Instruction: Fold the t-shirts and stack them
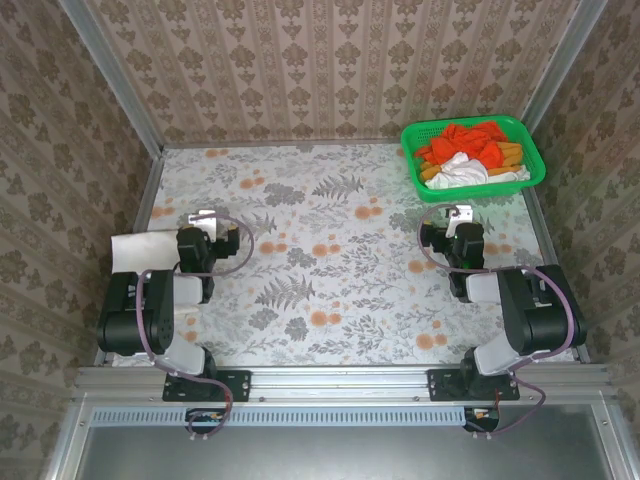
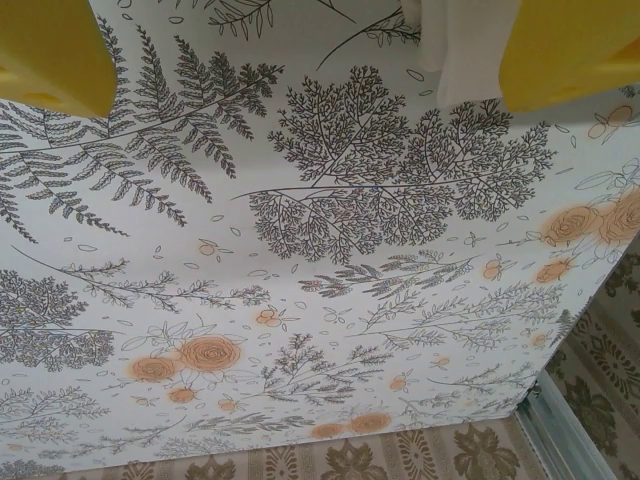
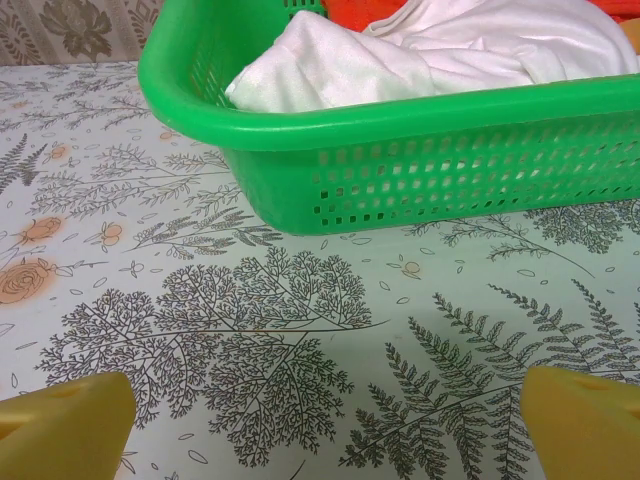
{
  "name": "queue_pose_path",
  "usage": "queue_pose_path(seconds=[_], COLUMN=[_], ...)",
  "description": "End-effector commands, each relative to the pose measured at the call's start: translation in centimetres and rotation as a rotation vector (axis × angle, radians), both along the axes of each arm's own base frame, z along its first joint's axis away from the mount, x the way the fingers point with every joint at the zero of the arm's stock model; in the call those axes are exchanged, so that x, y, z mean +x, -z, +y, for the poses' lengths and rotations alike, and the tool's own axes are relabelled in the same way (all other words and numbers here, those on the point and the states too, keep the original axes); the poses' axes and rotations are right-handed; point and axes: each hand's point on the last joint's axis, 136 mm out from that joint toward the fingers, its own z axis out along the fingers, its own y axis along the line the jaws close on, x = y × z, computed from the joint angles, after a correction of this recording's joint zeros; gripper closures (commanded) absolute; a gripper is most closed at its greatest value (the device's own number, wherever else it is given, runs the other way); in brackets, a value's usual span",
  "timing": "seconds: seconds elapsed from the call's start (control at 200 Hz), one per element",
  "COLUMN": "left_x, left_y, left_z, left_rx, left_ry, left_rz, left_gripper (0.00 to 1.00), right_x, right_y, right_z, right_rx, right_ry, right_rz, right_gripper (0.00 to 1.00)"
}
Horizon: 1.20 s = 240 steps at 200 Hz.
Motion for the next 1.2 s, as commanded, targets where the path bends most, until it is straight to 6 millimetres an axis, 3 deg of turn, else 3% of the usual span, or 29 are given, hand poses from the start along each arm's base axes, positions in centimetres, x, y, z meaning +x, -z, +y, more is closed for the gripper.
queue_pose_path(seconds=[0.0,0.89,1.195], left_x=[0.6,0.7,0.0], left_y=[-0.7,-0.7,-2.9], left_z=[-0.1,0.1,-0.6], left_rx=[-0.007,-0.022,0.009], left_ry=[0.003,0.007,0.026], left_rz=[-0.016,-0.014,-0.034], left_gripper=[0.00,0.00,0.00], right_x=[0.5,0.5,0.1], right_y=[-0.8,-0.8,-3.2], right_z=[-0.2,-0.2,-0.1], right_rx=[-0.014,-0.002,-0.002], right_ry=[0.015,0.004,-0.002], right_rz=[-0.028,-0.027,-0.015], right_gripper=[0.00,0.00,0.00])
